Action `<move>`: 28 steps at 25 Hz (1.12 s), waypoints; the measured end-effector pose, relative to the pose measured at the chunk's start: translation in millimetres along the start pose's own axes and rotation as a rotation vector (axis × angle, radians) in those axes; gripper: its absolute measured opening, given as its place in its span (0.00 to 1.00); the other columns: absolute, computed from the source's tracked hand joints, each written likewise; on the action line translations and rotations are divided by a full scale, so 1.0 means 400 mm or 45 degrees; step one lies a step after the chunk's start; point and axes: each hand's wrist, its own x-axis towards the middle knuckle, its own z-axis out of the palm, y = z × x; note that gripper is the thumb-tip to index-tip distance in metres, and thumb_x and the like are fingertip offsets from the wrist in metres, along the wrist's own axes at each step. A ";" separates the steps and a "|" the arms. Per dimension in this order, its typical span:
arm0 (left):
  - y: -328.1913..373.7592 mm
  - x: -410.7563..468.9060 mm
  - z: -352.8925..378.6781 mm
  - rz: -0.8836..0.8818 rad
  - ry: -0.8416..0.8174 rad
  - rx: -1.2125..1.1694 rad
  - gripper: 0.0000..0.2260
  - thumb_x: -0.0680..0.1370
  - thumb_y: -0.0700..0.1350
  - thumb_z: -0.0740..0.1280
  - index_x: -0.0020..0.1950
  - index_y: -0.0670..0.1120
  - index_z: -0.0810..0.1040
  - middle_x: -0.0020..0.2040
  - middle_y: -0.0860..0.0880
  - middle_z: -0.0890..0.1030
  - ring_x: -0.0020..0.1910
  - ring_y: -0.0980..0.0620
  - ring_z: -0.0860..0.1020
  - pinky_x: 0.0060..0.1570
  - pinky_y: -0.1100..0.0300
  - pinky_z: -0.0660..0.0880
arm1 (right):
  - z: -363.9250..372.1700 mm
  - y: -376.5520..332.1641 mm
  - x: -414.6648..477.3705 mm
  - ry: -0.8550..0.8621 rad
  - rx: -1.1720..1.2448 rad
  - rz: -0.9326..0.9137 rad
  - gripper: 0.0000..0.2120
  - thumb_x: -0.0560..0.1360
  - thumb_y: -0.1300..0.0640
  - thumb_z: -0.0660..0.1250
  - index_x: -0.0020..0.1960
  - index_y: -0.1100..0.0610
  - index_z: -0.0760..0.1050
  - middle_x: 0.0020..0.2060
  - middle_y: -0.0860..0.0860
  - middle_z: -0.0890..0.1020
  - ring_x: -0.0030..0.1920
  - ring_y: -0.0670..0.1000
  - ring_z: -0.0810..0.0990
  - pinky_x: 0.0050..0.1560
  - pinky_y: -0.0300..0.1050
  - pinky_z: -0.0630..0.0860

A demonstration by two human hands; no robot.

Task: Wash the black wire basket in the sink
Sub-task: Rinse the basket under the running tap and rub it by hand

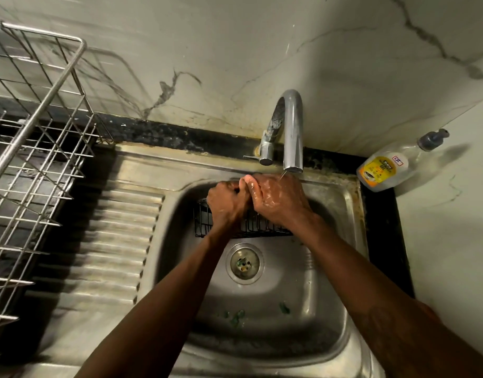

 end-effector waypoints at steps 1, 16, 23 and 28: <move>-0.014 0.010 -0.004 -0.099 -0.017 -0.128 0.20 0.81 0.54 0.66 0.31 0.48 0.78 0.25 0.53 0.75 0.25 0.56 0.74 0.33 0.62 0.71 | -0.014 0.006 -0.010 0.018 0.157 0.053 0.17 0.84 0.44 0.58 0.44 0.48 0.81 0.35 0.45 0.82 0.34 0.45 0.77 0.39 0.41 0.70; 0.023 -0.049 0.021 -0.308 0.004 -0.784 0.20 0.81 0.49 0.66 0.30 0.45 0.77 0.27 0.50 0.76 0.27 0.55 0.72 0.31 0.60 0.70 | 0.022 -0.029 0.101 -0.607 -0.027 0.668 0.25 0.82 0.38 0.53 0.61 0.56 0.77 0.54 0.58 0.80 0.55 0.60 0.80 0.46 0.47 0.74; 0.009 0.013 -0.013 -0.315 0.095 -0.708 0.16 0.79 0.47 0.67 0.34 0.41 0.82 0.30 0.47 0.82 0.29 0.51 0.79 0.31 0.59 0.78 | -0.003 -0.066 0.007 -0.228 -0.157 0.220 0.25 0.85 0.41 0.45 0.54 0.49 0.80 0.49 0.49 0.84 0.53 0.53 0.82 0.60 0.54 0.72; 0.007 0.029 -0.010 -0.216 0.032 -0.699 0.15 0.74 0.47 0.67 0.30 0.42 0.78 0.29 0.40 0.79 0.28 0.47 0.77 0.32 0.51 0.78 | -0.037 -0.028 -0.006 -0.272 -0.200 0.295 0.28 0.83 0.36 0.45 0.56 0.49 0.80 0.52 0.52 0.84 0.55 0.54 0.81 0.58 0.51 0.70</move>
